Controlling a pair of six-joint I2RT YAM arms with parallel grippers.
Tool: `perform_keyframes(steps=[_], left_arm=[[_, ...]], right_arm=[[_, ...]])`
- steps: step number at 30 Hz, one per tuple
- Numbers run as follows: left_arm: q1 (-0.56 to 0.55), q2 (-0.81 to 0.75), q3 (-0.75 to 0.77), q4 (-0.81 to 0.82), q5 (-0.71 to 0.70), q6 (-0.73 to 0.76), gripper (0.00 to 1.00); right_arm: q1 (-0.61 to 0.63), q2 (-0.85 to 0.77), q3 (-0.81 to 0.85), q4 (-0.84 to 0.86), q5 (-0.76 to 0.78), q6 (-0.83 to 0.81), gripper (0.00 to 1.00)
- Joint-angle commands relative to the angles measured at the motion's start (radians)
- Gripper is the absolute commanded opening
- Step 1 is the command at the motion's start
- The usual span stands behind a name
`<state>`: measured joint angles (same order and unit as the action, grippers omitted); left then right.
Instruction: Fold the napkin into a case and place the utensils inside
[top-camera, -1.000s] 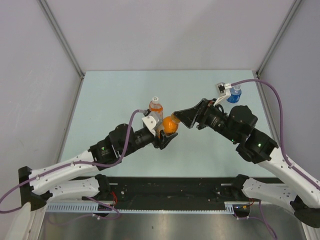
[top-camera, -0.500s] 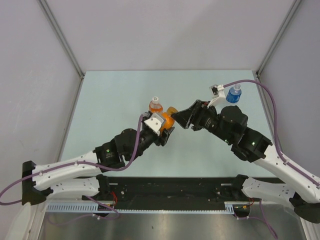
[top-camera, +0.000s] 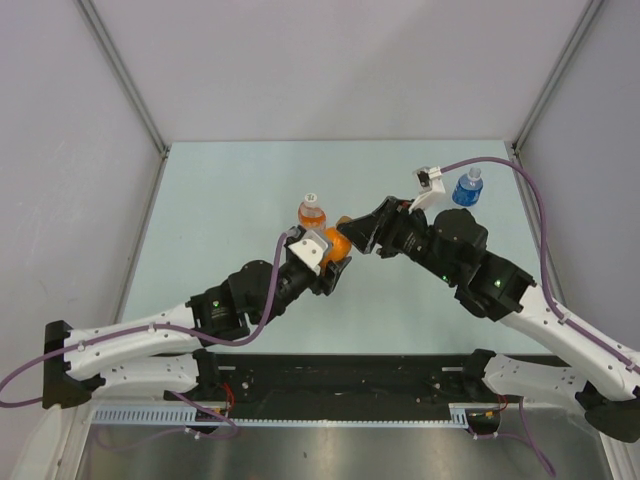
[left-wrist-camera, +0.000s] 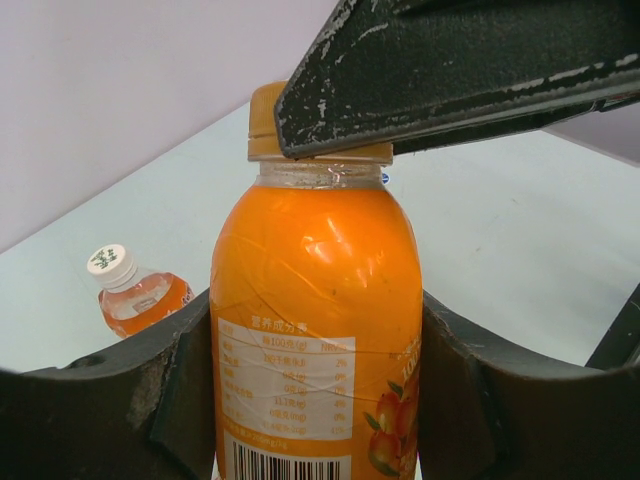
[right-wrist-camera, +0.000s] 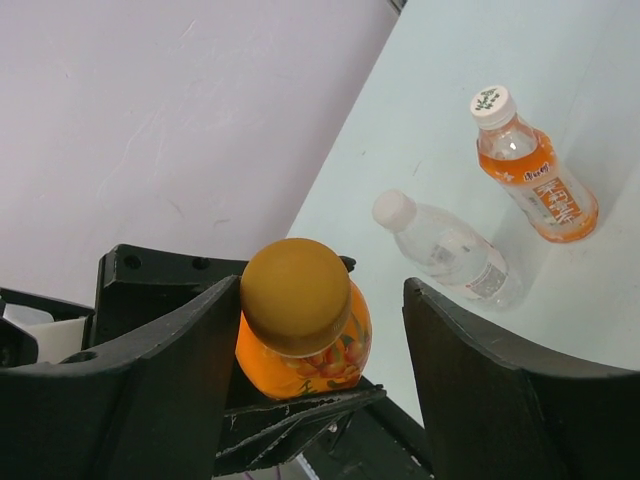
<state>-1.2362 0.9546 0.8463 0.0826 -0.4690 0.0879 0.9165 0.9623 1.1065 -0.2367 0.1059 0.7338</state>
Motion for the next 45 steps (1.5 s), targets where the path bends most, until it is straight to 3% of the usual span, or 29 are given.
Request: perform_keyframes(steps=[1, 4, 10, 13, 16, 20, 23, 27, 34, 41, 45], left_arm=[[-0.009, -0.020, -0.001, 0.039, -0.008, 0.013, 0.00], [-0.014, -0.017, -0.007, 0.040, 0.000, 0.010, 0.00], [-0.017, -0.019, -0.010, 0.045, 0.007, 0.013, 0.00], [-0.019, -0.022, -0.009, 0.042, 0.009, 0.013, 0.00], [-0.020, -0.040, -0.009, 0.026, 0.024, 0.009, 0.00], [0.000, -0.100, -0.006, 0.005, 0.217, -0.052, 0.00], [0.079, -0.143, 0.007, 0.003, 0.519, -0.158, 0.00], [0.210, -0.172, 0.028, 0.034, 0.829, -0.281, 0.00], [0.300, -0.113, 0.086, 0.123, 1.316, -0.486, 0.00], [0.320, -0.014, 0.073, 0.395, 1.550, -0.700, 0.00], [0.320, 0.019, 0.053, 0.535, 1.604, -0.800, 0.00]], right_arm=[[0.008, 0.004, 0.032, 0.059, 0.029, 0.004, 0.69], [0.010, 0.003, 0.032, 0.065, 0.032, -0.001, 0.66], [0.013, 0.009, 0.030, 0.068, 0.026, -0.008, 0.45], [0.016, 0.010, 0.029, 0.070, 0.026, -0.014, 0.29], [0.016, 0.006, 0.024, 0.068, 0.026, -0.033, 0.01], [0.019, -0.011, 0.009, 0.102, -0.032, -0.097, 0.00], [0.022, -0.037, -0.014, 0.131, -0.081, -0.145, 0.00], [0.015, -0.080, -0.049, 0.204, -0.231, -0.200, 0.00], [0.015, -0.152, -0.109, 0.350, -0.527, -0.341, 0.00], [0.012, -0.171, -0.114, 0.401, -0.848, -0.444, 0.00], [0.002, -0.171, -0.114, 0.399, -0.931, -0.465, 0.00]])
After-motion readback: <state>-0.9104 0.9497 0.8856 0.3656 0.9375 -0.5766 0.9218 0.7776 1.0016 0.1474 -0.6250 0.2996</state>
